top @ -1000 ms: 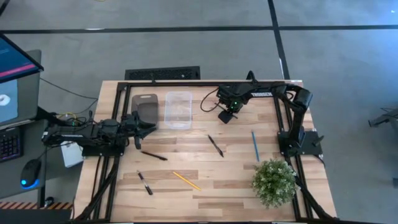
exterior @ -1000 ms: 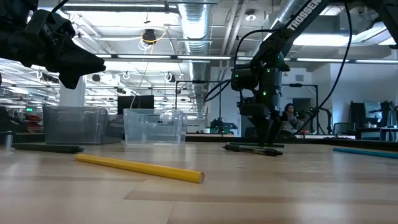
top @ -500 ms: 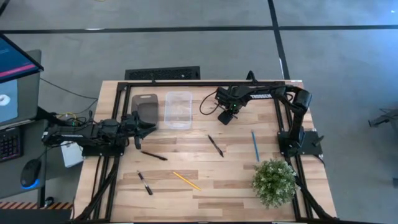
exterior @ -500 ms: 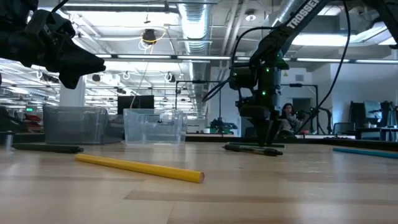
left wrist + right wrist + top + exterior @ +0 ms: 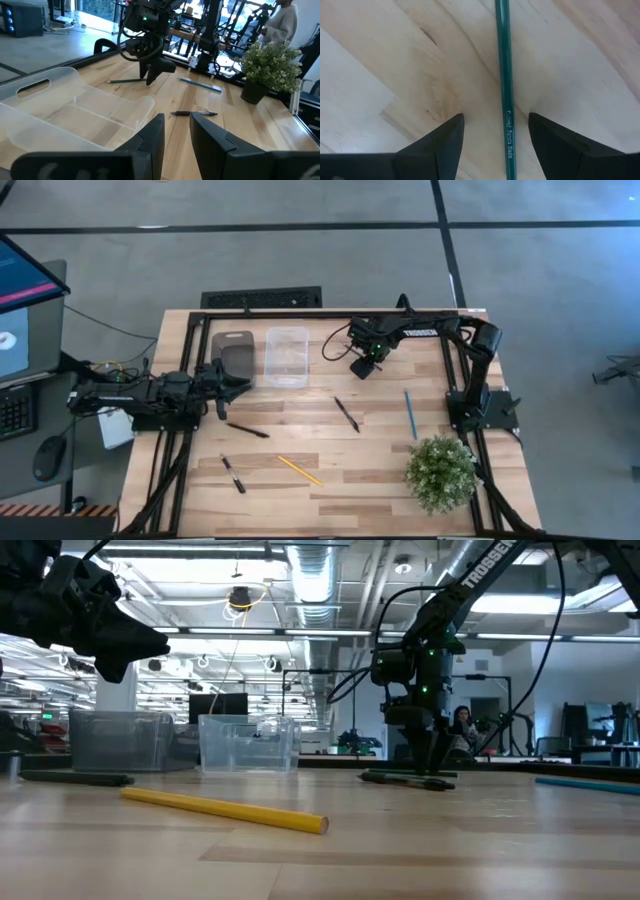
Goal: Sort pens & pencils
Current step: Put the green pencil into the transparent bin
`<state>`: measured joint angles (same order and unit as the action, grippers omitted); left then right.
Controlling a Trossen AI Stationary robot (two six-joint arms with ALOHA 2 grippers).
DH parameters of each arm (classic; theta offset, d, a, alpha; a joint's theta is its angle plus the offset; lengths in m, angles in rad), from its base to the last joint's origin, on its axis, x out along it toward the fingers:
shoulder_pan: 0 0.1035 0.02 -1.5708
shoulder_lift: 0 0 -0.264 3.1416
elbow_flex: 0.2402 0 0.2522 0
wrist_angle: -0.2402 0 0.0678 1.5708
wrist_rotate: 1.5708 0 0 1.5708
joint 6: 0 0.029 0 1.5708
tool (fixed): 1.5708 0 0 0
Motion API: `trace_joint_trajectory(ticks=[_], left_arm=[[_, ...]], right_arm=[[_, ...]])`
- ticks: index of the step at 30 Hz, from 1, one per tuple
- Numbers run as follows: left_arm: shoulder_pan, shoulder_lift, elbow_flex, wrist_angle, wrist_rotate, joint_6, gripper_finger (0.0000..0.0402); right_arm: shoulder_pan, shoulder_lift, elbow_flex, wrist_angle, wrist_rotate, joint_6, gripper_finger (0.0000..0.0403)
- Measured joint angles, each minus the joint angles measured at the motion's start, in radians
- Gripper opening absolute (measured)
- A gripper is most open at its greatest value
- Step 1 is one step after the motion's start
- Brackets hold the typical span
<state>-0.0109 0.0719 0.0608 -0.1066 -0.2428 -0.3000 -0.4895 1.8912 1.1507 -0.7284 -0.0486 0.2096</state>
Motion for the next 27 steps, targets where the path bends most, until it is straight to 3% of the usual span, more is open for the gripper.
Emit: trace_joint_trajectory(ticks=[27], left_arm=[[0.000,0.000,0.000,0.000,0.000,0.000,0.0082]], right_arm=[[0.001,0.000,0.000,-0.001,0.017,0.000,0.0236]])
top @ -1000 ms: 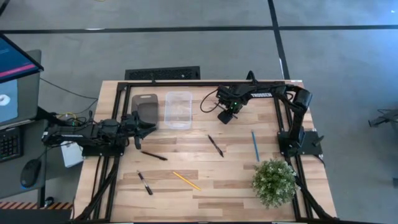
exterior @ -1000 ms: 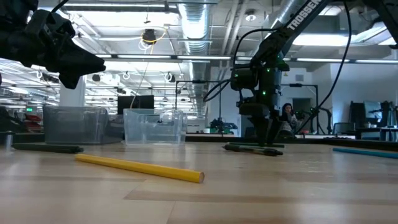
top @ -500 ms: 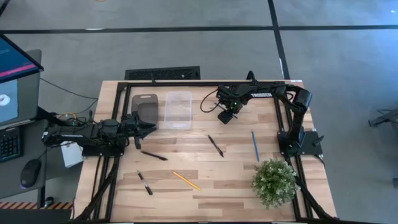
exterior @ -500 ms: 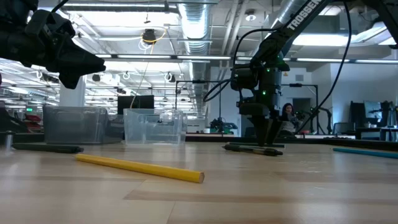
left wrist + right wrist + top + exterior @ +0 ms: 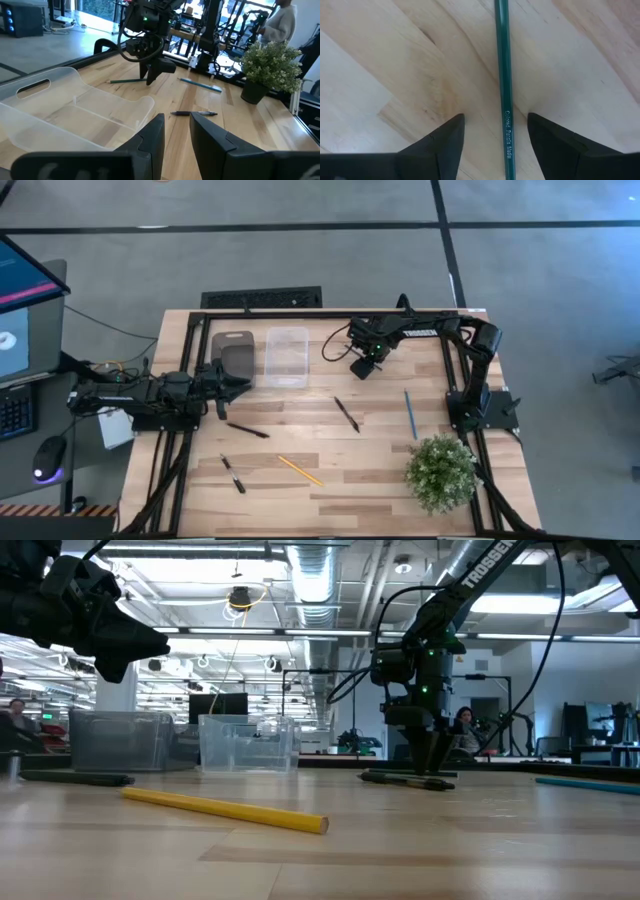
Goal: Sort pens & pencils
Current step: Put the green pencil into the transparent bin
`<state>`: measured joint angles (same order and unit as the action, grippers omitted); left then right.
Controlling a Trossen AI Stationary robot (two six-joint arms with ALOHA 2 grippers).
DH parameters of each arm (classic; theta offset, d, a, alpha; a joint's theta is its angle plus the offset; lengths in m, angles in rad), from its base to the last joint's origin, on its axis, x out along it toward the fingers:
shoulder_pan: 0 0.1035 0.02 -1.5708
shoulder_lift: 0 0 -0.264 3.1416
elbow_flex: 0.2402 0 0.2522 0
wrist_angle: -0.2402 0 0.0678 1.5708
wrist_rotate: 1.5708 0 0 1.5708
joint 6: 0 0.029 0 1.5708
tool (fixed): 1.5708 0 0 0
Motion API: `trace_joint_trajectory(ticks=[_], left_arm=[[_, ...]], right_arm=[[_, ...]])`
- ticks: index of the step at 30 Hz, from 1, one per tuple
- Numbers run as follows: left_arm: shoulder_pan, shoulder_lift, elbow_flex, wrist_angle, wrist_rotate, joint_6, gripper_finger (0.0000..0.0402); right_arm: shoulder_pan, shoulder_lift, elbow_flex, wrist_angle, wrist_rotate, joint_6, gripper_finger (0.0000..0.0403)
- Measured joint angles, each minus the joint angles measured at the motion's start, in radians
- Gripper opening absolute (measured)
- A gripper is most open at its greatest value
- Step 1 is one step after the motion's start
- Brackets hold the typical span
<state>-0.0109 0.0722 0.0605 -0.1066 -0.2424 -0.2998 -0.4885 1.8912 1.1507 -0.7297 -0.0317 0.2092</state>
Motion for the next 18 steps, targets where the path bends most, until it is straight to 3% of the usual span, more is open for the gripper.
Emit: trace_joint_trajectory(ticks=[18], left_arm=[[0.000,0.000,0.000,0.000,0.000,0.000,0.0082]], right_arm=[[0.001,0.000,0.000,0.000,0.000,-0.008,0.0086]])
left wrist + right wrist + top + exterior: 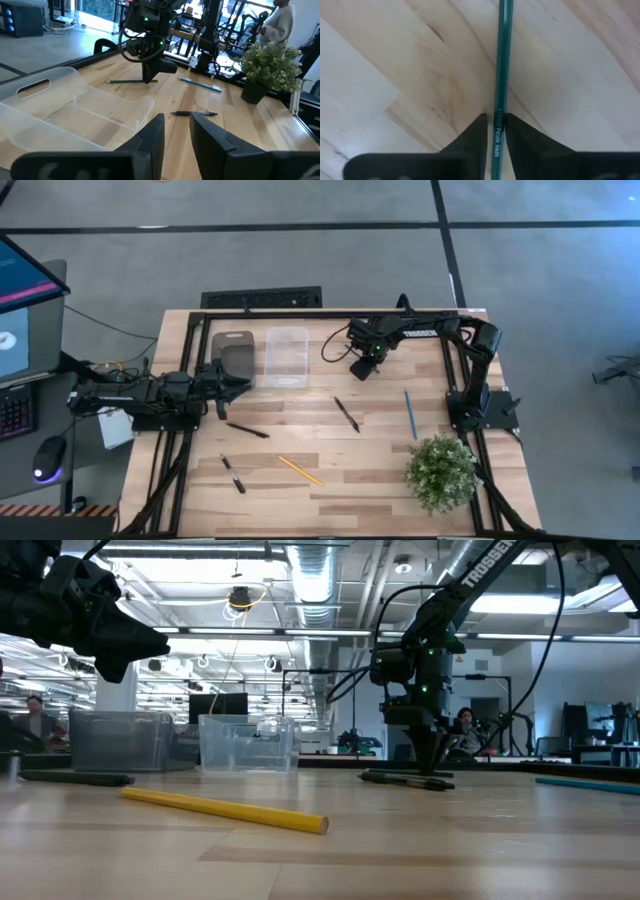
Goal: Sort pens & pencils
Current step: Put the green pencil into the transparent bin
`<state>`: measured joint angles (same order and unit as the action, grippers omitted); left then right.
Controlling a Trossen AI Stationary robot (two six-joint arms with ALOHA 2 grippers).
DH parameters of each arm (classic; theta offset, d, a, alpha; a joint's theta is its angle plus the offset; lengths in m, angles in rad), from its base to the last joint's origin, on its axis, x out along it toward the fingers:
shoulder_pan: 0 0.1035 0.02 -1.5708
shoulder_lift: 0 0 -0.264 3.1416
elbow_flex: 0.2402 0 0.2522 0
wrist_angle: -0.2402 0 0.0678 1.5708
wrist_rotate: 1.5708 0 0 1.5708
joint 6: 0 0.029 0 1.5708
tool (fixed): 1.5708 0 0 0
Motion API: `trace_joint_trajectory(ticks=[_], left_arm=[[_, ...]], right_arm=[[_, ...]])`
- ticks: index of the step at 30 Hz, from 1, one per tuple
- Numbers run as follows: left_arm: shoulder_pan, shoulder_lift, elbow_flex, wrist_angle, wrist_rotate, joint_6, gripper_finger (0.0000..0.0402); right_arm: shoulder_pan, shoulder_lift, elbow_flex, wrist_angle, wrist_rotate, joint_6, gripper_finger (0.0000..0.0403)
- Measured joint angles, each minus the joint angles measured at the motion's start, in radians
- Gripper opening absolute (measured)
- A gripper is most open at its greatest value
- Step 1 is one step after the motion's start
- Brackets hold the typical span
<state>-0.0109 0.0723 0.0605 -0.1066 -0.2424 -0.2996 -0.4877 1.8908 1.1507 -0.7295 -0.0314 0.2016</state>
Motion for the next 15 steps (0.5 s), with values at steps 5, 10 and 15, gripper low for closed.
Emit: trace_joint_trajectory(ticks=[5,10,15], left_arm=[[0.000,0.000,0.000,0.000,0.000,0.000,0.0082],[0.000,0.000,0.000,0.000,0.000,0.000,0.0082],[0.000,0.000,0.000,0.000,0.000,0.000,0.0082]], right_arm=[[0.001,0.007,0.001,0.001,0.003,0.000,0.0066],[0.004,0.042,0.006,-0.011,0.017,-0.001,0.0054],[0.004,0.056,0.010,-0.014,0.021,-0.003,0.0048]])
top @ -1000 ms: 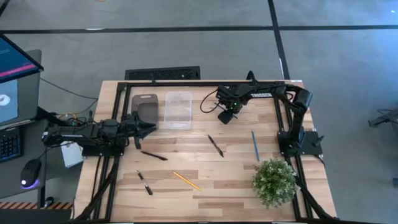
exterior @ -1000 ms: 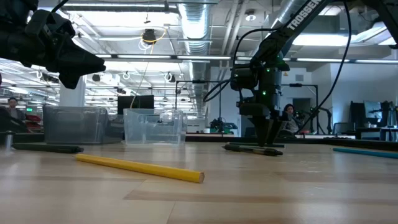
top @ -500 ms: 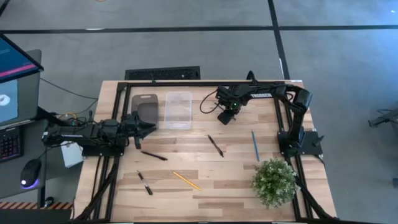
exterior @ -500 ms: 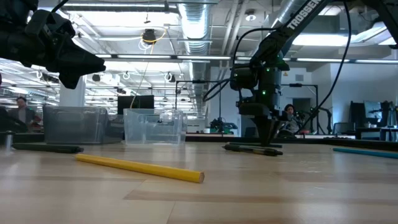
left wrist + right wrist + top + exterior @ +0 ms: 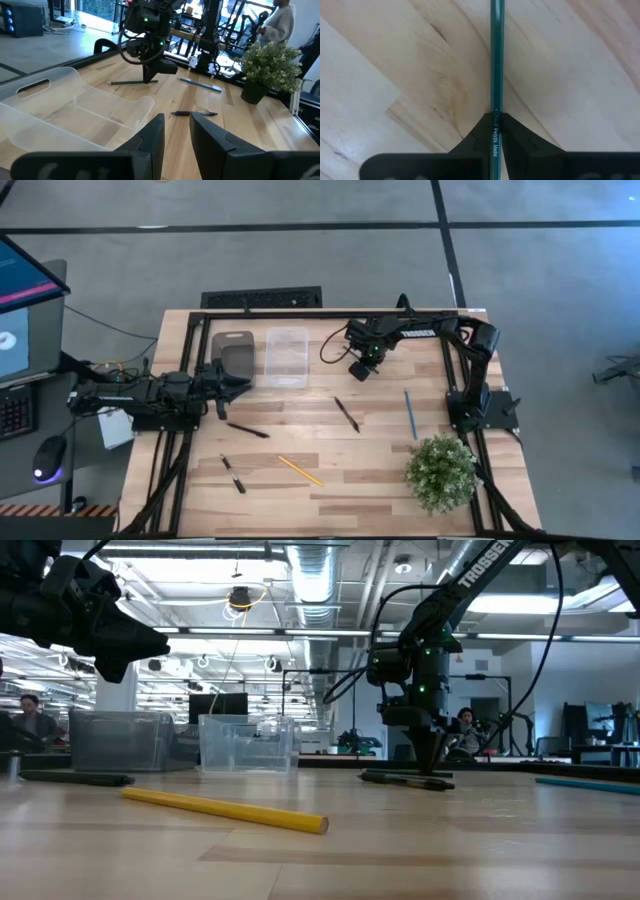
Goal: Sort pens & pencils
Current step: Put the green pencil into the transparent bin
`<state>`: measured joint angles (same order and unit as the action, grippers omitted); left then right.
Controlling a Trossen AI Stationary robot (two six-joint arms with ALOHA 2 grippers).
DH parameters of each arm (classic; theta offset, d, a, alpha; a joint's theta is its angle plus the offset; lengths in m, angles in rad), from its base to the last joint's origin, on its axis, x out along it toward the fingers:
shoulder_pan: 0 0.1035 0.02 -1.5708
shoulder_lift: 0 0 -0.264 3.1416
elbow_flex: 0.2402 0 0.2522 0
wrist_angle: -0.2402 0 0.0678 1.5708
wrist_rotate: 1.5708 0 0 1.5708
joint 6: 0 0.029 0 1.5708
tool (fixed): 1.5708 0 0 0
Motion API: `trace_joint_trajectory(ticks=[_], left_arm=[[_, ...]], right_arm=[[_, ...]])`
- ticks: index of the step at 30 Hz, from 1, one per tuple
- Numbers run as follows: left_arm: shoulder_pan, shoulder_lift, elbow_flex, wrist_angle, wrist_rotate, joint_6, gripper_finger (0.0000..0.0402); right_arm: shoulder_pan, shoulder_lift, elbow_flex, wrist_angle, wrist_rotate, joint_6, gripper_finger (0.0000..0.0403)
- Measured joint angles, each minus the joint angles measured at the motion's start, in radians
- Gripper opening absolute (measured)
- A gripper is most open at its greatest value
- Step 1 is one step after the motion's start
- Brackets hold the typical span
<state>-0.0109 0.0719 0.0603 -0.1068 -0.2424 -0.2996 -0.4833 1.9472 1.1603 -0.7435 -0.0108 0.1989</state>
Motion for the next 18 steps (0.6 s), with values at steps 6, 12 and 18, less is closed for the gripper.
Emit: trace_joint_trajectory(ticks=[6,12,18], left_arm=[[0.000,0.000,0.000,0.000,0.000,0.000,0.0082],[0.000,0.000,0.000,0.000,0.000,0.000,0.0082],[0.000,0.000,0.000,0.000,0.000,0.000,0.0082]], right_arm=[[0.008,-0.018,-0.005,0.007,0.011,0.002,0.0045],[0.012,-0.017,0.003,0.005,0.012,0.002,0.0044],[0.012,-0.017,0.003,0.006,0.012,0.003,0.0044]])
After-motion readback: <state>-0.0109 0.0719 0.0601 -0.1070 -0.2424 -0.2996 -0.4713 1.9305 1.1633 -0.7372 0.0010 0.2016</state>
